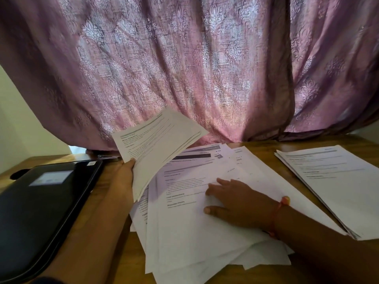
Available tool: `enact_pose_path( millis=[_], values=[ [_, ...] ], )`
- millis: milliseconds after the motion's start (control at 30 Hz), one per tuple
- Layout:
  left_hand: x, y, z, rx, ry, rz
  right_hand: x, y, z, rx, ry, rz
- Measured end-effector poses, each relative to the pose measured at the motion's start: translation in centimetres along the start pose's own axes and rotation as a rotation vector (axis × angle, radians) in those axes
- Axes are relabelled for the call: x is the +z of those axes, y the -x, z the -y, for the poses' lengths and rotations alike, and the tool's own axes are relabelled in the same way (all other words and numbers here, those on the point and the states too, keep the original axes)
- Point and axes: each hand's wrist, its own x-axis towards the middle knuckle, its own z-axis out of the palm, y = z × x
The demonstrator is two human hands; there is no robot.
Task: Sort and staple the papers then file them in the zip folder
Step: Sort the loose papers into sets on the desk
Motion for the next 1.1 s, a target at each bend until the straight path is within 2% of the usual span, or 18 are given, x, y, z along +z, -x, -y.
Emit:
enact_pose_path(
  millis=[133, 267, 467, 600, 700, 833, 1100],
  values=[
    [1.0, 1.5, -0.3, -0.031, 0.014, 0.0, 0.4, 0.0, 0.3, -0.102, -0.026, 0.007],
    [1.8, 2.7, -0.5, -0.011, -0.081, 0.019, 0.1, 0.2, -0.3, -0.075, -0.04, -0.086],
    [1.2, 2.1, -0.4, 0.036, -0.018, 0.002, 1.0, 0.0, 0.7, -0.156, -0.06, 0.052],
    [1.2, 1.9, -0.3, 0.027, -0.025, 0.008, 1.5, -0.5, 0.5, -0.222, -0.031, -0.002],
    [1.4, 1.9, -0.3, 0.036, -0.07, 0.0, 1.5, -0.6, 0.2, -0.167, -0.075, -0.1],
    [1.7, 2.4, -0.7, 0.016, -0.138, 0.001, 1.2, -0.5, 0.0, -0.088, -0.057, -0.026],
    [2.0, 3.2, -0.5, 0.039, -0.124, -0.002, 1.0, -0.8, -0.4, -0.027, 0.016, -0.067]
  ],
)
